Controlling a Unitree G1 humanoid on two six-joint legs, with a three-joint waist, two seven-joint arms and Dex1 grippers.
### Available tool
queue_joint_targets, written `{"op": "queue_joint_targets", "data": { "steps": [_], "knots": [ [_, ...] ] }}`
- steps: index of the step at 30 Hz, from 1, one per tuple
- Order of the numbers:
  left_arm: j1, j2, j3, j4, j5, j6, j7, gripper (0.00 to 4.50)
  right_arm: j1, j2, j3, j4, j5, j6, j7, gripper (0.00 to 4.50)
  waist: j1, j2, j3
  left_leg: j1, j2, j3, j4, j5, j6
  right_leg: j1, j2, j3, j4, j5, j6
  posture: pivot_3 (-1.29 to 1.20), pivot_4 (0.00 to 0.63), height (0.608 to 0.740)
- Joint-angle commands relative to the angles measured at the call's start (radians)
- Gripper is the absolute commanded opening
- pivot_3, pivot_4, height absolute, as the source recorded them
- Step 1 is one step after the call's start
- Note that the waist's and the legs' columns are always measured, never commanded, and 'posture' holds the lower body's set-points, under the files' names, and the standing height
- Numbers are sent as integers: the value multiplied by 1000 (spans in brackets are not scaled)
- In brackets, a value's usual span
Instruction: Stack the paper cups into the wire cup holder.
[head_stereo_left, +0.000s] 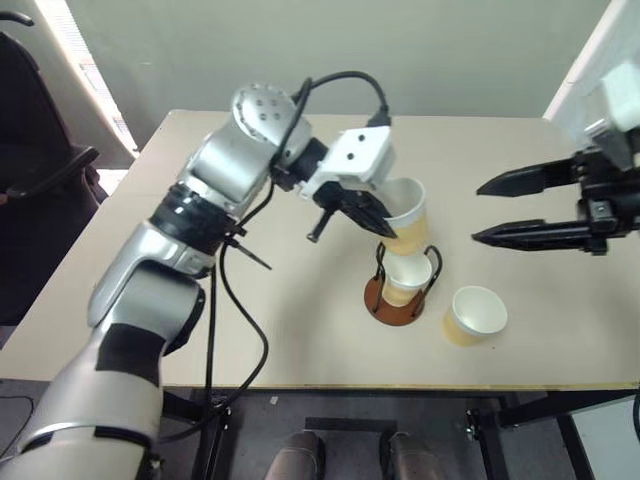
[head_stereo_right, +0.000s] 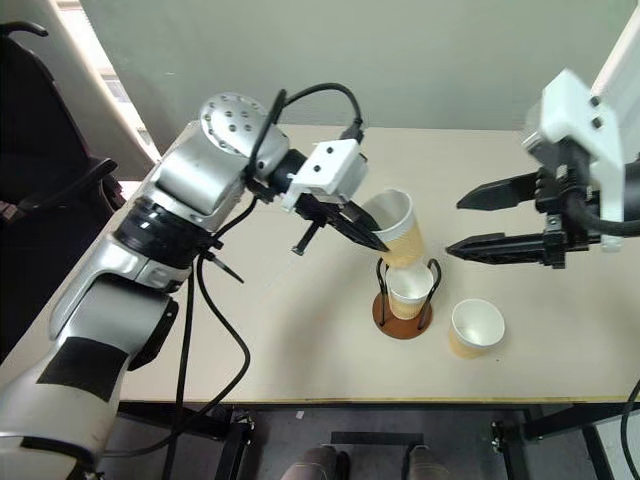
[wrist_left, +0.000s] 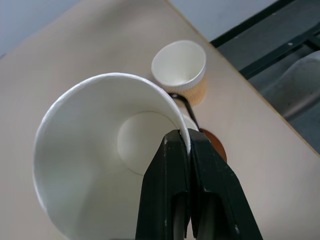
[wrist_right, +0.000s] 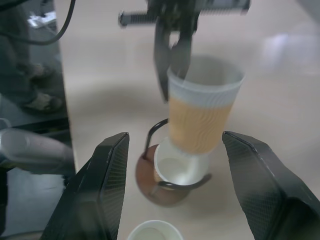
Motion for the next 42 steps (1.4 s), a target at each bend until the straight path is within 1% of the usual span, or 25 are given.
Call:
{"op": "queue_joint_targets", "data": {
  "steps": [1, 6, 9, 17, 20, 24, 28, 31, 32, 33, 37, 39, 42],
  "knots": [
    [-44, -16, -49, 28, -36, -52, -42, 43, 16, -31, -62, -29, 40, 15, -35, 3072, 0, 0, 0, 0, 0, 1, 0, 0, -1, 0, 0, 0, 0, -1, 1, 0, 150, 740],
    [-40, -20, -124, 47, -45, -94, -42, 43, 47, -46, -78, -41, 70, 11, -68, 3072, 1, 0, 0, 0, 0, 2, 3, -2, -1, 0, -1, 2, 1, -5, 7, 0, 150, 740],
    [-33, -29, -150, 68, -20, -131, -42, 43, 61, -57, -79, -40, 78, 1, -79, 3072, 3, 0, 0, -1, 0, 2, 5, -2, -1, 0, -1, 2, 2, -7, 10, 0, 150, 740],
    [-13, -77, -139, 88, 37, -177, -42, 43, 89, -69, -80, -45, 101, -20, -96, 3072, 7, 0, 0, -4, -1, 2, 14, -9, 2, 1, -1, 2, 1, -9, 14, 0, 150, 740],
    [-11, -98, -124, 81, 44, -187, -42, 641, 100, -76, -79, -45, 108, -29, -97, 3072, 9, 0, 0, -4, -2, 2, 15, -10, 3, 2, -2, 2, 1, -9, 14, 0, 150, 740],
    [-25, -130, -73, 75, 42, -149, -42, 1969, 120, -89, -90, -43, 117, -34, -98, 3072, 9, 0, 0, -4, -2, 2, 15, -10, 3, 2, -2, 2, 2, -9, 14, 0, 150, 740],
    [-28, -124, -27, 53, 35, -108, -42, 3329, 161, -85, -123, -57, 133, -25, -124, 3072, 9, 1, 0, -4, -2, 2, 15, -10, 2, 2, -2, 2, 2, -9, 14, 0, 150, 740],
    [-23, -117, 48, 40, 22, -49, -40, 4312, 249, -89, -162, -106, 128, -18, -150, 3072, 10, 1, 0, -4, -2, 2, 15, -10, 2, 2, -2, 2, 2, -9, 14, 0, 150, 740],
    [-19, -110, 70, 34, 18, -29, -37, 4414, 282, -89, -179, -123, 131, -14, -155, 3072, 10, 1, -1, -4, -2, 2, 15, -10, 2, 2, -2, 2, 2, -9, 14, 0, 150, 740],
    [-9, -98, 91, 29, 19, -18, -31, 4414, 318, -90, -194, -145, 131, -9, -159, 3072, 10, 1, -1, -4, -2, 3, 15, -10, 2, 2, -2, 2, 2, -9, 14, 0, 150, 740],
    [83, -23, 184, -24, 9, 30, -6, 4414, 491, -113, -195, -283, 54, -59, -183, 3072, 9, 3, -2, -3, -2, 3, 15, -10, 2, 2, -2, 2, 2, -10, 15, 0, 150, 740],
    [118, -4, 215, -55, -4, 80, 2, 4414, 536, -116, -192, -310, 30, -85, -194, 3072, 8, 4, -2, -2, -2, 3, 15, -10, 2, 2, -1, 3, 3, -10, 15, 0, 150, 740],
    [186, 42, 250, -92, 12, 118, 34, 4500, 611, -129, -173, -325, -22, -117, -200, 3658, 8, 4, -2, -1, -2, 3, 16, -10, 2, 4, -1, 3, 3, -10, 15, 0, 150, 740]
  ]
}}
